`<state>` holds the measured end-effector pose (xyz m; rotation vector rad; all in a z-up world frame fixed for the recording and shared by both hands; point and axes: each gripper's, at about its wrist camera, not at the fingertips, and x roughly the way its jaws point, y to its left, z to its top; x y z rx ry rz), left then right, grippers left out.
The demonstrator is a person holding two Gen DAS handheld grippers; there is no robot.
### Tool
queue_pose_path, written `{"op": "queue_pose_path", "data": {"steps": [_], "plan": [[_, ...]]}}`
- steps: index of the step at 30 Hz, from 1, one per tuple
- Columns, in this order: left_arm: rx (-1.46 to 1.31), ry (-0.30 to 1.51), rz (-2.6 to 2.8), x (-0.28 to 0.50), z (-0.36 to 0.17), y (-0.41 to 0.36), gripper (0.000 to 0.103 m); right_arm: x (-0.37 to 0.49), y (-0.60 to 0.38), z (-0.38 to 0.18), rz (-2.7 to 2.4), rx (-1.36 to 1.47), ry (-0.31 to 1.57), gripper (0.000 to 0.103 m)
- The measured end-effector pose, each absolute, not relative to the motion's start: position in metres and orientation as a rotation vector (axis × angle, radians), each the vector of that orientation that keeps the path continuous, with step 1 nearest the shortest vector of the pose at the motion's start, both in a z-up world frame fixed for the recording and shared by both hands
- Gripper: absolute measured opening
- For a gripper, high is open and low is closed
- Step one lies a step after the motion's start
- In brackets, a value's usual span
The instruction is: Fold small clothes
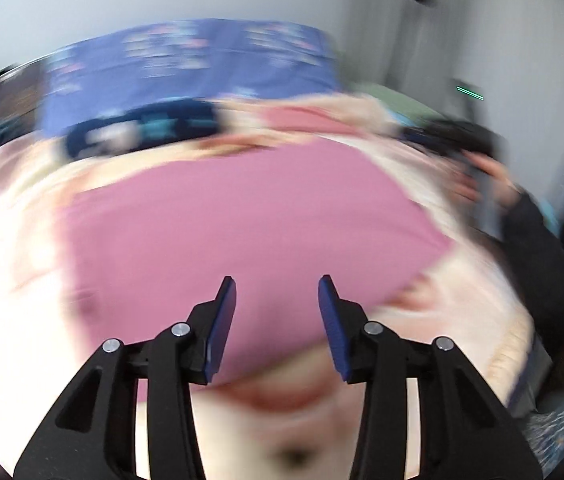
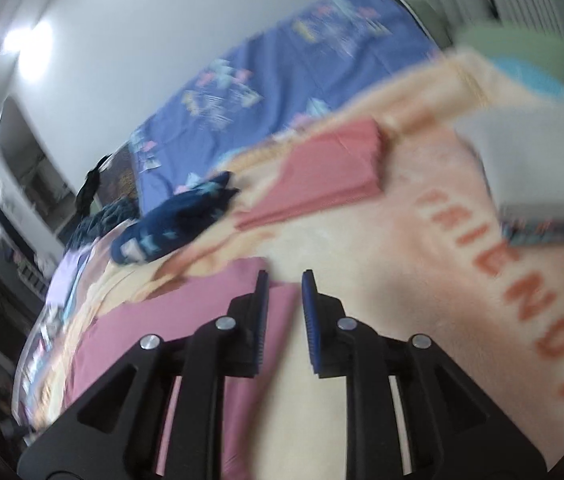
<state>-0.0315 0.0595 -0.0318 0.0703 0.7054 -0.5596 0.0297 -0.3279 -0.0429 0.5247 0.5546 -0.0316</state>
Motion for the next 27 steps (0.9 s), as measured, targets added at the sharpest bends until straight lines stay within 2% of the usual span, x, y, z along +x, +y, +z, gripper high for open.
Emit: {"op": "queue_pose_path", "data": {"steps": [5,8,12,16,27], "plan": [[-0.132,0.701,-0.292,-0.019,-0.033,0.161,0.044,0.001,-0.222,0.009,0.083,0.202,0.509,0.033],[-0.202,0.691,-0.240,-0.024,-0.037,0.192,0.044,-0.016,-0.121,0.015,0.245,-0.020,0.498,0.034],[-0.254,0.697,-0.240,-0.032,-0.050,0.212,0.044,-0.039,-0.005,-0.010,0.436,-0.243,0.534,0.035],[-0.275,0.699,-0.253,-0.035,-0.058,0.220,0.044,-0.072,0.084,-0.044,0.544,-0.514,0.485,0.048],[-0.289,0.717,-0.306,-0.014,-0.059,0.240,0.047,-0.056,0.161,-0.096,0.385,-0.826,0.496,0.049]]}}
